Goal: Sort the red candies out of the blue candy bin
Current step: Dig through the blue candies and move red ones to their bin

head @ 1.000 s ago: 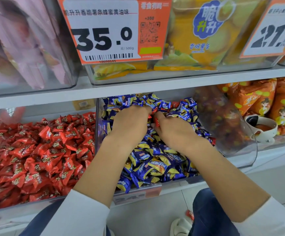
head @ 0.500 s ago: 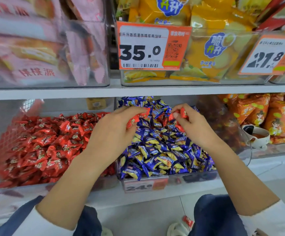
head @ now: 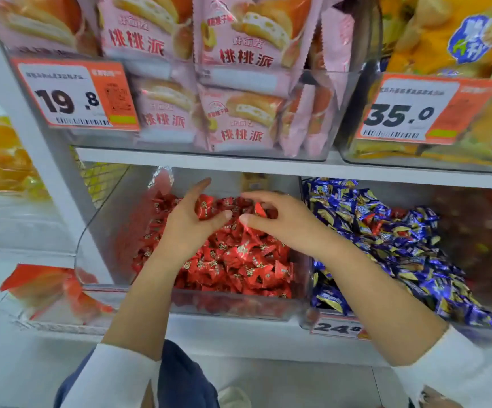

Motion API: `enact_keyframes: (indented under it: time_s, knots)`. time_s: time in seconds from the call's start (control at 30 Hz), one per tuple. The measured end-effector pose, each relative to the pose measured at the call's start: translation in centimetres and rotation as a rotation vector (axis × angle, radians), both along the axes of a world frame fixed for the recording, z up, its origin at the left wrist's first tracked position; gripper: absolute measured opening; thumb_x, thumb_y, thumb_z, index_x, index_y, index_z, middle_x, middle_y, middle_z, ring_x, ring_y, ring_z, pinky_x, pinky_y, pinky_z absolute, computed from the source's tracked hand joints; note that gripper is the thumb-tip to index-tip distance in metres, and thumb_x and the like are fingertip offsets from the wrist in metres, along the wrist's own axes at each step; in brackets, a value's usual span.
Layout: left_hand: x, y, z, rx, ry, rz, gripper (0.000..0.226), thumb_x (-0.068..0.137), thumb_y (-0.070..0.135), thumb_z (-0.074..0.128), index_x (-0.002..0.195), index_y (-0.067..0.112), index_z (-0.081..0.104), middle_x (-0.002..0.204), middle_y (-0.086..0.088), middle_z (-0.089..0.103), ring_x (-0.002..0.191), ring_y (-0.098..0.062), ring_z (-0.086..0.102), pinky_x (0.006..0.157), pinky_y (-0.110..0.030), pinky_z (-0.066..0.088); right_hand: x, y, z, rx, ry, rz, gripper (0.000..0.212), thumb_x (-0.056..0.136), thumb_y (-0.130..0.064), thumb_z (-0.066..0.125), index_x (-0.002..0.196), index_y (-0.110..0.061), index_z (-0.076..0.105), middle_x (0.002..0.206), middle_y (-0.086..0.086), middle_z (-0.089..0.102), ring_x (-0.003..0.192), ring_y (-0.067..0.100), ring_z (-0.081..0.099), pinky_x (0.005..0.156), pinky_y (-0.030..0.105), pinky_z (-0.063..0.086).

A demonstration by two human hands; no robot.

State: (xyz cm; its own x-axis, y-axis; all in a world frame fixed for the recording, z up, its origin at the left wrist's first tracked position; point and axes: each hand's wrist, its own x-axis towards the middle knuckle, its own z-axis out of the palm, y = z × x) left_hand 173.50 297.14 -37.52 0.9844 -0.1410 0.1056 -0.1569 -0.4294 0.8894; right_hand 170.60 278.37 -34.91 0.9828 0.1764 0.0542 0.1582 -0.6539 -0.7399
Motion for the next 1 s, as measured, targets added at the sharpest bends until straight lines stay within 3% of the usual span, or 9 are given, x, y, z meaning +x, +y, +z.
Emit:
enact_keyframes:
  time_s: [0.1,0.2,0.3,0.4,0.53,0.63,0.73,0.9,1.0]
  knots:
    - [0.3,0.6,0.4,-0.195,0.123,0.0,0.051,0.082,0.025,0.073,0.129,0.025,0.053,0.123,0.001,0.06,0.115,-0.011,0.053,0.104,-0.03,0.038,0.3,-0.5,1.1,-0.061,-0.008,0.036,0.048,0.085,-0.042,0.064,0.131,-0.033,0.053,0.134,-0.014,0.052,0.123,0.002,0.046,0.1,0.016,0.033]
    - [0.6,0.5,0.9,-0.227,0.081,0.116,0.022,0.087,0.012,0.063,0.109,0.018,0.065,0.108,-0.002,0.066,0.096,-0.005,0.06,0.088,-0.016,0.043,-1.0,-3.1,1.6,-0.023,-0.064,-0.014,0.028,0.089,-0.031,0.062,0.117,-0.033,0.061,0.118,-0.017,0.061,0.111,-0.003,0.053,0.094,0.01,0.034]
    - [0.3,-1.7,0.6,-0.092,0.008,0.132,0.017,0.088,0.011,0.061,0.101,0.016,0.069,0.099,0.001,0.068,0.094,-0.01,0.062,0.081,-0.014,0.042,-3.3,-7.6,0.9,0.015,-0.066,-0.108,0.018,0.091,-0.024,0.06,0.104,-0.035,0.064,0.105,-0.018,0.066,0.1,-0.008,0.059,0.091,0.008,0.039]
    - [-0.5,-5.9,0.2,0.042,-0.069,0.0,0.018,0.088,0.009,0.059,0.101,0.016,0.069,0.094,0.006,0.068,0.093,-0.011,0.063,0.08,-0.007,0.041,-5.6,-12.9,-0.1,-0.002,-0.037,-0.237,0.017,0.091,-0.018,0.06,0.099,-0.031,0.067,0.099,-0.01,0.069,0.089,-0.002,0.063,0.08,0.004,0.043]
    - [-1.8,-12.1,0.6,0.167,-0.176,-0.114,0.038,0.091,0.023,0.058,0.128,0.016,0.054,0.123,-0.004,0.061,0.114,-0.022,0.056,0.086,-0.018,0.036,-7.8,-19.7,-1.1,-0.113,0.047,-0.387,0.013,0.09,-0.02,0.062,0.098,-0.027,0.068,0.096,-0.007,0.071,0.089,0.003,0.064,0.083,0.015,0.045]
    - [-2.0,-15.5,0.5,0.22,-0.105,-0.125,0.055,0.091,0.033,0.056,0.138,0.013,0.038,0.13,-0.013,0.053,0.117,-0.032,0.051,0.079,-0.026,0.035,-8.6,-23.4,-1.1,-0.114,0.084,-0.469,0.014,0.091,-0.015,0.061,0.103,-0.015,0.067,0.098,0.001,0.068,0.078,-0.009,0.057,0.072,0.001,0.039]
    - [-1.4,-17.3,-0.2,0.379,-0.02,-0.064,0.058,0.094,0.031,0.049,0.14,0.002,0.031,0.128,-0.023,0.053,0.112,-0.039,0.053,0.079,-0.034,0.039,-7.8,-25.6,-1.5,-0.106,0.117,-0.539,0.023,0.093,-0.017,0.057,0.114,-0.009,0.064,0.105,0.002,0.064,0.094,0.006,0.056,0.069,-0.002,0.035]
    - [-1.6,-17.4,0.0,0.419,-0.066,-0.073,0.074,0.087,0.002,0.044,0.151,0.009,0.007,0.128,-0.028,0.05,0.107,-0.043,0.052,0.071,-0.031,0.031,-2.8,-26.2,-3.2,-0.104,0.19,-0.539,0.034,0.098,-0.03,0.047,0.124,-0.013,0.059,0.131,0.007,0.057,0.123,0.021,0.049,0.102,0.031,0.033]
    - [-1.9,-17.3,0.4,0.342,-0.053,-0.04,0.071,0.085,-0.002,0.043,0.149,0.014,0.017,0.087,-0.013,0.056,0.087,-0.039,0.053,0.069,-0.033,0.031,0.1,-25.5,-4.3,-0.123,0.313,-0.56,0.05,0.1,-0.044,0.034,0.139,-0.014,0.044,0.147,0.008,0.041,0.136,0.026,0.035,0.11,0.033,0.025]
